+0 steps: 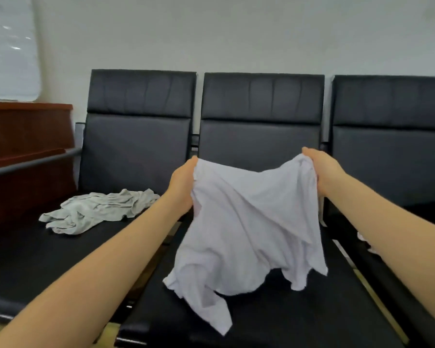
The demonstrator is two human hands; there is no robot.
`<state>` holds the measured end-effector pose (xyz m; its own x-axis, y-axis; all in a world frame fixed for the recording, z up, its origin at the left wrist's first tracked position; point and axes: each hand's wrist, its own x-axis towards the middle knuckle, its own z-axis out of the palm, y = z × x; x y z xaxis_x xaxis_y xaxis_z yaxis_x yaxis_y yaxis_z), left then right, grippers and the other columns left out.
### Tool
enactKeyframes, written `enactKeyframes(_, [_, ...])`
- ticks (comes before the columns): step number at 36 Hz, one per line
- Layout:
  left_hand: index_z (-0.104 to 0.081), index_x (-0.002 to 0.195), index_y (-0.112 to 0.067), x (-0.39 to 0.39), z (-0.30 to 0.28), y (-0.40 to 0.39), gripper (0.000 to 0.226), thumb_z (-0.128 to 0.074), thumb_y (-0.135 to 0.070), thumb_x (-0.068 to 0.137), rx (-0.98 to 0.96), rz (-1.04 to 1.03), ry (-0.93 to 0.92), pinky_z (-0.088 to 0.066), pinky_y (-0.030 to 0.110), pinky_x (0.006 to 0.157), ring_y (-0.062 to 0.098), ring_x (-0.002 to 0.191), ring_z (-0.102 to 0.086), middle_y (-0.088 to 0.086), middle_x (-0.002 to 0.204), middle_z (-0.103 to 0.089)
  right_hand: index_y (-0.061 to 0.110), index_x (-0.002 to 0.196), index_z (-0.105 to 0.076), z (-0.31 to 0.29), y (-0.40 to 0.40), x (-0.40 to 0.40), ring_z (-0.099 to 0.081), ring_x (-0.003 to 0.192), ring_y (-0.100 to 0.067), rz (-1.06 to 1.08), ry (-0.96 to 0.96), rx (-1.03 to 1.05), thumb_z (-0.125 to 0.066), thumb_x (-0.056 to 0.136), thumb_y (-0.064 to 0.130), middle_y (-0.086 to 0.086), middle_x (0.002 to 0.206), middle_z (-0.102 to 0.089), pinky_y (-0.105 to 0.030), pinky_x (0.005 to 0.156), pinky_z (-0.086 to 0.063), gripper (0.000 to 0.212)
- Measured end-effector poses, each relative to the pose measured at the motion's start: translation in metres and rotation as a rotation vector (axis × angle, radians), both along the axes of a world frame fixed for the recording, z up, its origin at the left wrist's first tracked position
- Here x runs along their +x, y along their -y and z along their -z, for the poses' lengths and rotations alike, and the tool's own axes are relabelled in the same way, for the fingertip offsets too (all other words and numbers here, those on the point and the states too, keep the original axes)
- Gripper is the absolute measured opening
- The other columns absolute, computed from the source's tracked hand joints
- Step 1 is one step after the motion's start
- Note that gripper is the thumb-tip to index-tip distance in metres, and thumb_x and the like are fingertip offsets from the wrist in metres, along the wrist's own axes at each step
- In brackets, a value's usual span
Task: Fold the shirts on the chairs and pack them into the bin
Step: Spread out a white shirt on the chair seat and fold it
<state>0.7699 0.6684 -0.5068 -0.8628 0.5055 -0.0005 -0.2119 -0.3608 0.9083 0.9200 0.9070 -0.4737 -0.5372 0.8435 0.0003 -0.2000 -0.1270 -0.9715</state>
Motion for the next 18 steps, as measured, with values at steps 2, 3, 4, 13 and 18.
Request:
enactKeyframes(2, [-0.065, 0.091, -0.010, 0.000, 0.023, -0.007, 0.017, -0.059, -0.026, 0.095, -0.117, -0.004, -0.008, -0.048, 0.034, 0.081, 0.023, 0.086, -0.062, 0.006, 0.093, -0.067, 0.009, 0.121, -0.060, 0.032, -0.009, 0.011, -0.065, 0.098, -0.028, 0.008, 0.107, -0.025, -0.068, 0.089, 0.029, -0.011, 0.112, -0.067, -0.041, 0.088, -0.053, 0.038])
enactKeyframes(3, [-0.067, 0.100, -0.008, 0.001, 0.035, -0.008, 0.020, -0.060, -0.026, 0.095, -0.183, -0.005, -0.007, -0.050, 0.035, 0.082, 0.024, 0.090, -0.064, 0.008, 0.099, -0.069, 0.007, 0.120, -0.059, 0.047, -0.013, 0.013, -0.065, 0.097, -0.029, 0.005, 0.170, -0.029, -0.068, 0.089, 0.027, -0.012, 0.111, -0.067, -0.041, 0.085, -0.054, 0.038])
enactKeyframes(4, [-0.067, 0.109, -0.006, 0.000, 0.048, -0.009, 0.025, -0.060, -0.025, 0.095, -0.252, -0.003, -0.009, -0.051, 0.035, 0.084, 0.026, 0.095, -0.065, 0.010, 0.106, -0.069, 0.005, 0.121, -0.059, 0.063, -0.017, 0.016, -0.065, 0.098, -0.029, 0.004, 0.231, -0.023, -0.069, 0.089, 0.026, -0.013, 0.112, -0.066, -0.041, 0.087, -0.054, 0.040])
enactKeyframes(13, [-0.055, 0.117, -0.011, -0.011, 0.105, -0.020, 0.022, -0.051, -0.023, 0.099, -0.726, 0.061, -0.181, -0.046, 0.035, 0.089, 0.023, 0.110, -0.054, 0.006, 0.115, -0.058, 0.009, 0.106, -0.060, 0.153, -0.013, 0.019, -0.058, 0.090, -0.031, -0.003, 0.778, 0.485, -0.058, 0.091, 0.019, -0.012, 0.100, -0.062, -0.029, 0.071, -0.041, 0.019])
enactKeyframes(18, [-0.053, 0.085, -0.022, -0.022, 0.120, -0.002, 0.017, -0.045, -0.020, 0.099, -0.771, 0.013, -0.484, -0.041, 0.033, 0.081, 0.019, 0.087, -0.047, 0.000, 0.083, -0.050, 0.023, 0.109, -0.066, 0.157, 0.025, -0.002, -0.058, 0.104, -0.015, -0.121, 0.710, 0.919, -0.056, 0.093, 0.025, 0.002, 0.112, -0.064, -0.031, 0.086, -0.046, 0.019])
